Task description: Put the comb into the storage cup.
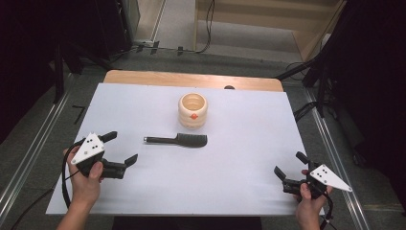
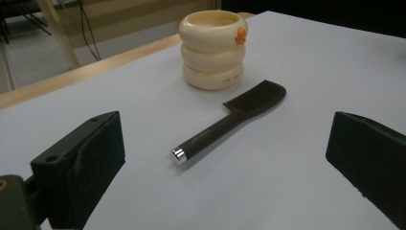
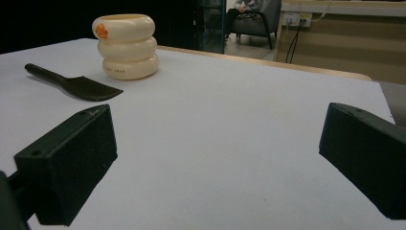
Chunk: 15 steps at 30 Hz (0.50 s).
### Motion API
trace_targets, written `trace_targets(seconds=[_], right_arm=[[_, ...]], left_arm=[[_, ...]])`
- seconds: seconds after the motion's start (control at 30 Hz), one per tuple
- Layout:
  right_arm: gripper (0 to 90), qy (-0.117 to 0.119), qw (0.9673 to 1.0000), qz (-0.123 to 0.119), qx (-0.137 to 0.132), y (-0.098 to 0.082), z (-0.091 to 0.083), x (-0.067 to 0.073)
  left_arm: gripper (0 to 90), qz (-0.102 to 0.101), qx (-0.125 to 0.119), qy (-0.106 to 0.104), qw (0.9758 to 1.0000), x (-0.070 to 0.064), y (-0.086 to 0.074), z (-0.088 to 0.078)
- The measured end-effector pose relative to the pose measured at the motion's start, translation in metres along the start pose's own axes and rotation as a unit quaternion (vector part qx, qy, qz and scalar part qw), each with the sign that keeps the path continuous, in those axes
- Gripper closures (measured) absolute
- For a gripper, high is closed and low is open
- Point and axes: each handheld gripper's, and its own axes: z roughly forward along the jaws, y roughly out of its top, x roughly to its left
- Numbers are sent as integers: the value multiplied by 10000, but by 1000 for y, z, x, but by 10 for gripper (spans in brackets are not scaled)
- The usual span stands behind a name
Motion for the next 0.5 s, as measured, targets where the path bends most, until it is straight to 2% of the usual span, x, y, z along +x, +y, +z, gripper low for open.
trace_targets(seconds=[0.1, 0.33, 0.43, 0.5], right_arm=[[0, 8, 10000, 2, -12, 0, 0, 0], [0, 31, 10000, -35, 1, 0, 0, 0], [0, 34, 10000, -34, 5, 0, 0, 0], [0, 35, 10000, -33, 14, 0, 0, 0]], left_arm=[[0, 36, 75, 21, 10000, 2, 7, 8], [0, 174, 269, -150, 9994, 5, 17, 27], [0, 160, 384, -409, 9983, 5, 19, 34], [0, 226, 434, -499, 9976, 5, 20, 38]])
